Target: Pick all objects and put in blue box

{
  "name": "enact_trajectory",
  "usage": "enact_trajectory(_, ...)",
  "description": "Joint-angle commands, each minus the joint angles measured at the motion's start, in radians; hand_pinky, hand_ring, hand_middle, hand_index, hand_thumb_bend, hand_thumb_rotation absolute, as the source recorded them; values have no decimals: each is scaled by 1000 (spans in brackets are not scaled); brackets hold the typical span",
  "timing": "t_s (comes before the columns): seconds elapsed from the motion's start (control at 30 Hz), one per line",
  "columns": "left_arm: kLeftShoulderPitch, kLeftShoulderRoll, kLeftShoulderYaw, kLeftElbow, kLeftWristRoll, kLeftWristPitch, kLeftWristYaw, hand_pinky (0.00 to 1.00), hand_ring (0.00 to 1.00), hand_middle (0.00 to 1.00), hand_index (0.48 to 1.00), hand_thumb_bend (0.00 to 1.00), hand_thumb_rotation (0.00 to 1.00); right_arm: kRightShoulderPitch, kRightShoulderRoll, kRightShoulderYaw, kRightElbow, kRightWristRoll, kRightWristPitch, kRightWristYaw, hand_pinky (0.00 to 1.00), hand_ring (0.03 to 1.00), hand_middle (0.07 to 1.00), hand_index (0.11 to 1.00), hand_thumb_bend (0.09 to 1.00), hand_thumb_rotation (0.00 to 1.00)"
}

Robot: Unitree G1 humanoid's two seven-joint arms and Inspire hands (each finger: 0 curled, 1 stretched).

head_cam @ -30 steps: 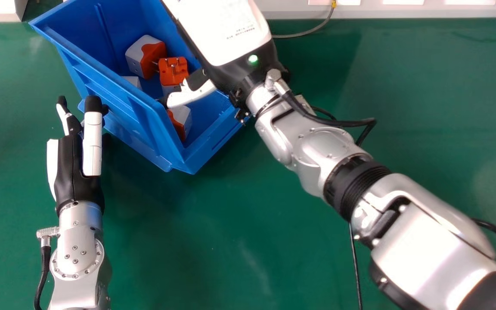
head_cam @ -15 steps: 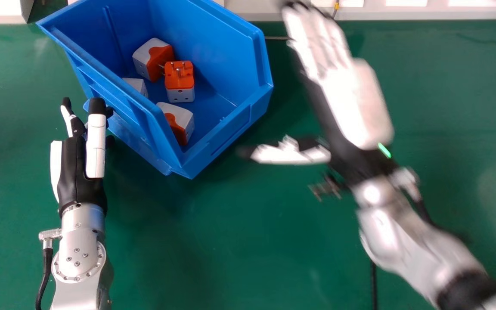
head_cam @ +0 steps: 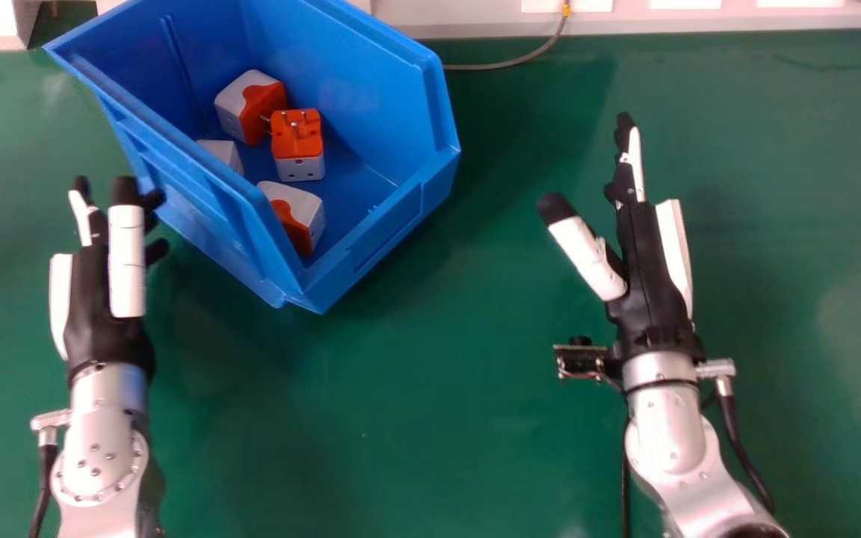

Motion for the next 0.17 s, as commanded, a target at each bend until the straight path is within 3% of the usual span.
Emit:
enact_trajectory(0.0, 14, -10, 15, -71, -15, -34, 8, 862, 907, 862, 940, 964, 1000, -21, 8, -14, -5, -10, -20, -4, 975, 1000, 1000, 1000, 874, 989)
enact_trajectory(0.07, 38, -19, 12, -112, -7, -45, 16, 865, 909, 862, 939, 968, 1000, -19, 17, -16, -7, -26, -18, -16, 972, 1000, 1000, 1000, 870, 991)
enact_trajectory(0.1, 53, -18, 10, -127, -3, -50, 13, 865, 909, 862, 939, 968, 1000, -18, 21, -17, -8, -32, -18, -21, 972, 1000, 1000, 1000, 870, 991)
enact_trajectory(0.13, 65, -17, 9, -141, -1, -50, 10, 868, 912, 863, 938, 972, 1000, -16, 24, -18, -11, -37, -18, -23, 953, 927, 1000, 1000, 867, 993)
